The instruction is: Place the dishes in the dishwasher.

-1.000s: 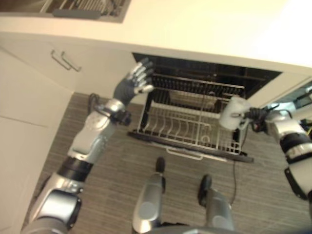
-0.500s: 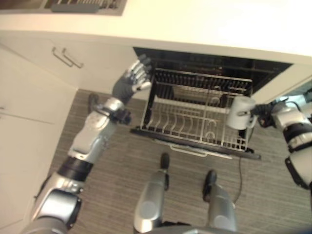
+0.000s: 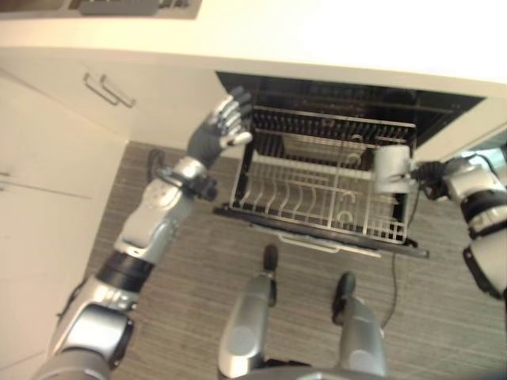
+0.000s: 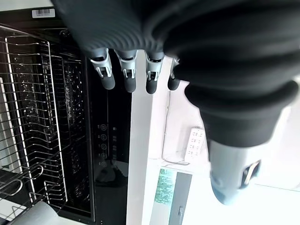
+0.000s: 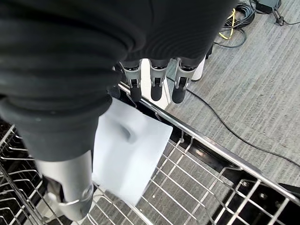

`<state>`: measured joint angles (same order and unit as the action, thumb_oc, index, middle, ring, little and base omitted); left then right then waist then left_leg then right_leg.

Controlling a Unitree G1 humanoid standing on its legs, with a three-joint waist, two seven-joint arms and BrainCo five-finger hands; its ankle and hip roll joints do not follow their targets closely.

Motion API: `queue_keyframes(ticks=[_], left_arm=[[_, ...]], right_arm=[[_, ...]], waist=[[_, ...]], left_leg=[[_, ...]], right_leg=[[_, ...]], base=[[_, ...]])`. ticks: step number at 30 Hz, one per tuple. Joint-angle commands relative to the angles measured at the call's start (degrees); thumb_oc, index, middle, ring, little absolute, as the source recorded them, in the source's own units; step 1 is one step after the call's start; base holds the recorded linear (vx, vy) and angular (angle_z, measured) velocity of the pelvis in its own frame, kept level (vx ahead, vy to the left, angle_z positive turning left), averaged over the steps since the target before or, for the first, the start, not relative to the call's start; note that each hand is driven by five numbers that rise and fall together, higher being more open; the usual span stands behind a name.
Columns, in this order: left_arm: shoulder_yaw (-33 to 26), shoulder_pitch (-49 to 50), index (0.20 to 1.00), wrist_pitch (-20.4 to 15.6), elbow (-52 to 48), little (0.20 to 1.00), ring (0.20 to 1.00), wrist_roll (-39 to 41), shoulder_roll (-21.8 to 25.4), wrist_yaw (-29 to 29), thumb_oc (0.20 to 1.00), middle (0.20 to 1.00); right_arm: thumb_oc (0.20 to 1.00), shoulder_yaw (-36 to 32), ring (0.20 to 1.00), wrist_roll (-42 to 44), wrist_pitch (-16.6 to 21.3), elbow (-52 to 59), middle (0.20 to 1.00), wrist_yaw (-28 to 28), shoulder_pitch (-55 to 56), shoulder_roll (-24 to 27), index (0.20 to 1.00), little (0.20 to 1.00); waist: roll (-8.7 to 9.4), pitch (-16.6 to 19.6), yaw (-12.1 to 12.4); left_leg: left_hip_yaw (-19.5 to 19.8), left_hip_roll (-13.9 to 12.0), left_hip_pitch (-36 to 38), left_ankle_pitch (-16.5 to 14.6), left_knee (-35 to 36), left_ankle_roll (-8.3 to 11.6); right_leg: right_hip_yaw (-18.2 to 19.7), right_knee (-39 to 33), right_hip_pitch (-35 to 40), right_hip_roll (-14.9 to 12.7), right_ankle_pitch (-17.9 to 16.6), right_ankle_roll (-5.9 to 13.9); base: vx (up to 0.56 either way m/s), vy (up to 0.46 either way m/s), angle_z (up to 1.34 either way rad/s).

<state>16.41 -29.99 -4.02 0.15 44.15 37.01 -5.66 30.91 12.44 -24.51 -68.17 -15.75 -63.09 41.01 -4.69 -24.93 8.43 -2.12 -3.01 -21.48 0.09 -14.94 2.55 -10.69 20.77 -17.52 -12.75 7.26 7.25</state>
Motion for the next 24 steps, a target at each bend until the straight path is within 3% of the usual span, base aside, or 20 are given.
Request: queue_keyframes(ticks=[1,11,17,24], left_arm=[[-0.58,-2.96,1.000,-4.93,-2.28,1.000,1.000,3.27,1.13,0.23,1.000,1.000],[-0.94,-2.78,1.000,-6.08,-2.48,1.000,1.000,4.20,2.16,0.38,1.000,1.000],[-4.07,1.20,1.000,-8.14,-5.72,1.000,1.000,2.88,3.10,2.05,1.000,1.000],[-7.94,4.69,1.000,-10.81,-8.55,1.000,1.000,0.65,1.61,4.68,1.000,1.000]], right_arm=[[1.000,3.05,1.000,1.10,1.03,-0.04,1.000,2.57,-5.00,2.14,1.000,1.000],[1.000,2.14,1.000,5.52,3.73,2.74,1.000,7.99,-5.69,2.78,1.000,1.000],[1.000,-2.31,1.000,10.88,-0.63,19.34,1.000,16.71,0.88,6.26,1.000,1.000],[1.000,-12.10,1.000,10.94,2.82,35.82,1.000,25.88,12.34,4.82,1.000,1.000]], waist=[[0.25,0.49,0.75],[0.51,0.71,0.53],[2.11,1.60,-0.90],[3.37,3.05,-2.89]], left_leg=[[0.90,0.16,-1.13,-2.39,-2.24,1.79],[0.67,-0.11,-1.29,-2.39,-2.24,1.82],[0.15,-0.59,-0.52,-2.97,-2.24,1.77],[-0.79,-1.47,0.61,-4.03,-2.24,1.43]], right_leg=[[-1.67,-3.58,-3.13,-1.11,-7.69,1.66],[-1.57,-3.58,-3.38,-0.98,-7.80,1.61],[-0.92,-3.58,-2.95,-0.42,-7.66,1.52],[0.09,-3.58,-2.15,0.51,-6.91,1.19]], base=[[-0.05,0.024,-0.02],[-0.02,0.009,-0.01],[0.00,0.000,0.00],[0.01,-0.012,-0.04]])
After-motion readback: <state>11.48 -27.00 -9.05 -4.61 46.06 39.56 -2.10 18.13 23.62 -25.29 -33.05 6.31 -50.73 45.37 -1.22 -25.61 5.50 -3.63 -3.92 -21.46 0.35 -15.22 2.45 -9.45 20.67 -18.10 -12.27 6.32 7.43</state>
